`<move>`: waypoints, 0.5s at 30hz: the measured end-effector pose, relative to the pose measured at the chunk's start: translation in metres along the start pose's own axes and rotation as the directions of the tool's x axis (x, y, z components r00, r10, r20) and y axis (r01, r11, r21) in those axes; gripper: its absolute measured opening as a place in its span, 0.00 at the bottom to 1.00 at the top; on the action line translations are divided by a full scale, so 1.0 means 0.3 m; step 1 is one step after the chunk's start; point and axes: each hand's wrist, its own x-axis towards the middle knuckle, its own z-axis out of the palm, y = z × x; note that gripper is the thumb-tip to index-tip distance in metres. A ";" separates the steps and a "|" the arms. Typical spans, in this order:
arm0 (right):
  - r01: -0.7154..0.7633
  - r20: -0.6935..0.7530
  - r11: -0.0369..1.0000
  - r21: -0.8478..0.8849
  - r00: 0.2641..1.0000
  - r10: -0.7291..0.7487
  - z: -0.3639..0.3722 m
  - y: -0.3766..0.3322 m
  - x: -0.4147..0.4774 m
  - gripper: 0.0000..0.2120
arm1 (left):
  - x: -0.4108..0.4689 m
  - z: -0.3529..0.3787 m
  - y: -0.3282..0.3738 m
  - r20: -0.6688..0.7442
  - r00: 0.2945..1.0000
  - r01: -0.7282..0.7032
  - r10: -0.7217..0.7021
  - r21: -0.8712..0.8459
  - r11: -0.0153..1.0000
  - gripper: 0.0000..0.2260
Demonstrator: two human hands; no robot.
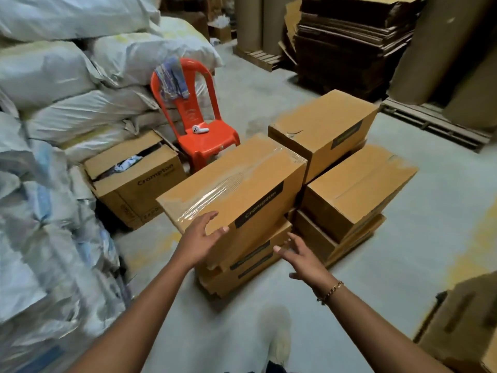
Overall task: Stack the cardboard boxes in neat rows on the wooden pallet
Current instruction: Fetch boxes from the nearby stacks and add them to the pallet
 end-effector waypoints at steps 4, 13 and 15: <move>-0.066 0.048 0.995 -0.069 0.996 0.069 0.054 -0.086 0.171 0.41 | 0.208 -0.054 -0.015 0.004 1.000 0.025 -0.025 0.049 0.998 0.26; -0.223 -0.010 0.972 0.071 0.974 0.225 0.279 -0.151 0.457 0.43 | 0.715 -0.206 -0.248 0.080 0.996 0.028 -0.046 0.223 0.975 0.27; -0.251 -0.068 0.960 0.124 0.963 0.261 0.331 -0.164 0.502 0.43 | 0.819 -0.224 -0.299 0.133 0.989 0.032 -0.070 0.268 0.963 0.32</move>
